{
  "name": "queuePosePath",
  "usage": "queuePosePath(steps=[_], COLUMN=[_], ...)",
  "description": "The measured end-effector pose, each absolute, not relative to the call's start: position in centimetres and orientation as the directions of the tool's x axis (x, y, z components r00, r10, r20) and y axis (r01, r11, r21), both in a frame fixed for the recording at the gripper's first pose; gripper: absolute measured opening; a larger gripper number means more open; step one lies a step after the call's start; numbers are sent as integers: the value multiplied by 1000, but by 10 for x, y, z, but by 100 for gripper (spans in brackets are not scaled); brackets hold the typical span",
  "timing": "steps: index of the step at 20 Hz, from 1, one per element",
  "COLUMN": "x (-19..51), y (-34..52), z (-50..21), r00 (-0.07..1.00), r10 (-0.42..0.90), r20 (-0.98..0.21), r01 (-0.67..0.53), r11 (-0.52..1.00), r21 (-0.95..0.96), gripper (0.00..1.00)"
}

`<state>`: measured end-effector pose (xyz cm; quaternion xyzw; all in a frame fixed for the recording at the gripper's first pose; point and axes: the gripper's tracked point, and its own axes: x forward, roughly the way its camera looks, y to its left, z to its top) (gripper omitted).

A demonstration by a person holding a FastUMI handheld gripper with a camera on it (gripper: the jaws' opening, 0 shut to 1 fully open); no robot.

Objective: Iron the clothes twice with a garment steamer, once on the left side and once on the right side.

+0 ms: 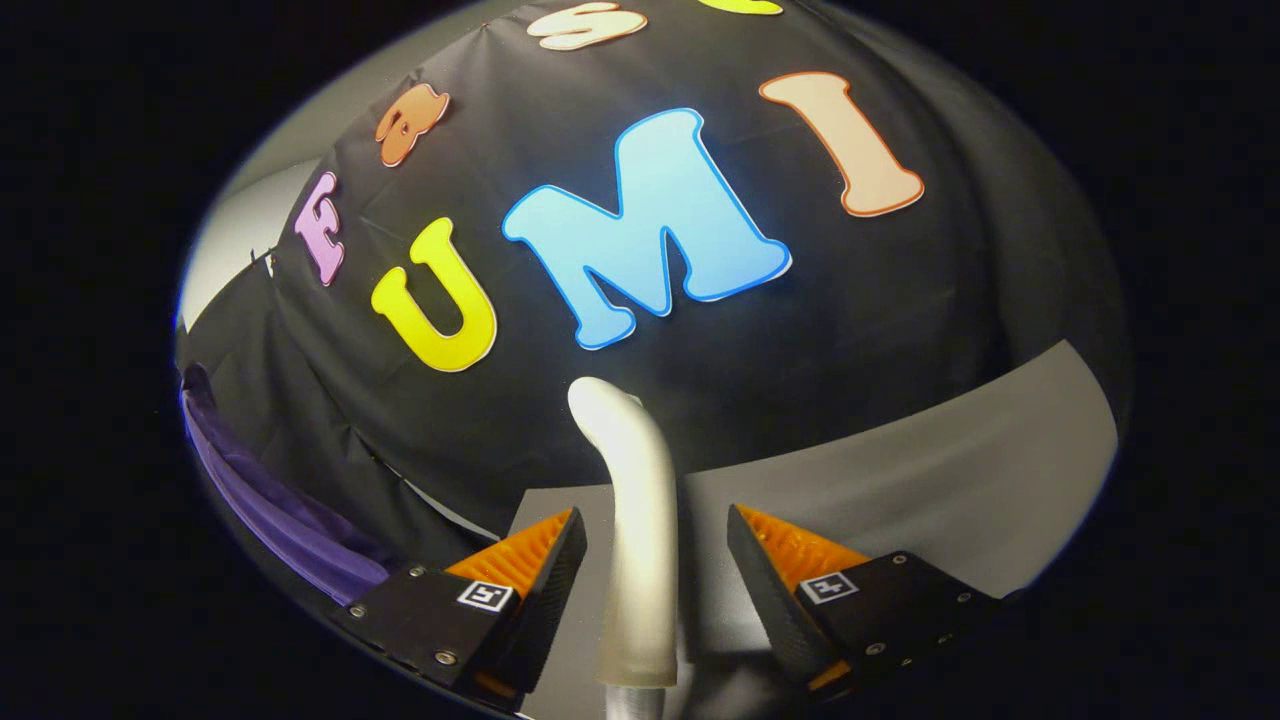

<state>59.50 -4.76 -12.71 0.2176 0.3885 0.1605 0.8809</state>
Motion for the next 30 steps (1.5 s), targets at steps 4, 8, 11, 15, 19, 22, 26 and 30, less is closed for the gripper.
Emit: queuePosePath(steps=[4, 8, 11, 15, 19, 22, 26, 30], x=[585, 579, 578, 578, 577, 574, 566, 518], y=[-39, -26, -20, -15, -21, -36, -51, -45], z=[-145, -152, -151, -150, -145, -121, -90, -69], r00=[565, 482, 471, 468, 506, 583, 683, 713], r10=[550, 685, 727, 743, 715, 681, 609, 581], r20=[-615, -546, -498, -478, -481, -443, -403, -393], r01=[-72, 22, 45, 39, 75, 27, -30, -97], r11=[776, 614, 545, 524, 520, 529, 575, 636], r21=[627, 789, 837, 851, 851, 848, 818, 765], gripper=[80, 69, 58, 50, 39, 33, 30, 29])
